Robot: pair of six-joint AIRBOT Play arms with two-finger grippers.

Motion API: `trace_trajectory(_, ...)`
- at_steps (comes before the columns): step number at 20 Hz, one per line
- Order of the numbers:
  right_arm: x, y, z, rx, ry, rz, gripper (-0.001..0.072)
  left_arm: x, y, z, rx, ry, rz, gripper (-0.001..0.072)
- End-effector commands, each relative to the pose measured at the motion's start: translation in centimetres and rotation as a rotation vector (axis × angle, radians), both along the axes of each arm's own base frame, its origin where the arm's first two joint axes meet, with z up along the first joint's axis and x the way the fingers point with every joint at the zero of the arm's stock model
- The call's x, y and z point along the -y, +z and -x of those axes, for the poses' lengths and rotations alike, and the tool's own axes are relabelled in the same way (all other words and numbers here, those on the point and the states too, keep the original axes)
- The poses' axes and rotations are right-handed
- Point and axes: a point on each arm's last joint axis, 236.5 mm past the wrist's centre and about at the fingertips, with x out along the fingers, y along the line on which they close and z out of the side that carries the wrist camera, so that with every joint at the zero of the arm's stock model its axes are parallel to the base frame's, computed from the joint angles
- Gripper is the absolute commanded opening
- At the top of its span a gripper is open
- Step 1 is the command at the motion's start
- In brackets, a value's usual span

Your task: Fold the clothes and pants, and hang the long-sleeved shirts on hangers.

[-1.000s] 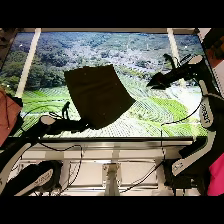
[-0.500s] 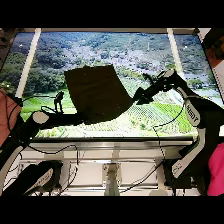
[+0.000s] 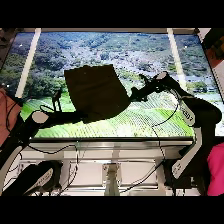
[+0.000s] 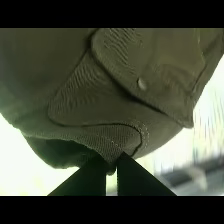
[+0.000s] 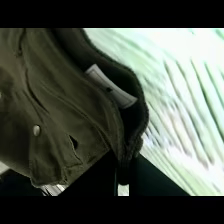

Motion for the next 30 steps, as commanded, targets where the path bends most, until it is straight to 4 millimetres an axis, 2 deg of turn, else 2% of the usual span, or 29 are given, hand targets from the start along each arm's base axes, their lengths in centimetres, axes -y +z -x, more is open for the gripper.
trace_trajectory(1,-3.0,4.9,-3.8,0.101,-0.086,-0.182,0.0016,-2.3,2.5,-5.2,0.105,0.112,-0.010,0.0023)
trace_trajectory(3,-4.7,11.4,-7.8,0.234,-0.147,-0.335,0.0016,-3.8,7.2,-10.8,0.208,0.162,-0.001,0.0022)
trace_trajectory(5,-4.8,17.8,-12.2,0.416,-0.213,-0.386,0.0016,-4.5,13.8,-16.3,0.362,0.159,-0.002,0.0022)
trace_trajectory(7,-4.2,24.0,-15.6,0.601,-0.271,-0.402,0.0016,-4.2,20.6,-20.5,0.505,0.156,0.016,0.0022)
trace_trajectory(9,-3.4,29.4,-17.4,0.758,-0.313,-0.410,0.0017,-3.4,25.6,-22.7,0.588,0.116,0.034,0.0022)
trace_trajectory(10,-3.1,31.1,-17.7,0.800,-0.332,-0.414,0.0017,-2.8,27.0,-22.9,0.603,0.082,0.039,0.0022)
trace_trajectory(11,-2.7,31.6,-17.8,0.818,-0.340,-0.400,0.0018,-2.1,27.8,-22.7,0.604,0.042,0.039,0.0022)
trace_trajectory(12,-2.1,30.9,-17.5,0.813,-0.320,-0.359,0.0018,-1.7,27.7,-22.0,0.587,0.010,0.033,0.0022)
trace_trajectory(13,-1.4,29.0,-16.9,0.770,-0.290,-0.303,0.0017,-1.6,26.5,-21.2,0.548,-0.033,-0.002,0.0022)
trace_trajectory(15,0.6,24.0,-15.2,0.621,-0.264,-0.165,0.0016,-1.4,22.2,-18.3,0.403,-0.160,-0.111,0.0022)
trace_trajectory(17,2.8,19.7,-12.5,0.524,-0.209,0.008,0.0015,-0.1,18.9,-14.9,0.288,-0.255,-0.149,0.0022)
trace_trajectory(19,5.0,17.6,-9.5,0.476,-0.192,0.138,0.0015,1.1,16.9,-12.0,0.263,-0.289,-0.186,0.0022)
trace_trajectory(21,6.5,16.6,-5.5,0.424,-0.178,0.196,0.0016,2.2,15.3,-8.8,0.258,-0.302,-0.197,0.0022)
trace_trajectory(25,7.2,13.4,4.7,0.298,-0.169,0.230,0.0016,2.5,10.8,-0.3,0.157,-0.344,-0.211,0.0022)
trace_trajectory(28,7.2,11.0,12.5,0.195,-0.188,0.228,0.0016,2.5,9.0,4.9,0.126,-0.368,-0.195,0.0021)
trace_trajectory(30,6.7,10.9,16.9,0.137,-0.164,0.206,0.0017,2.4,8.8,7.5,0.082,-0.377,-0.180,0.0021)
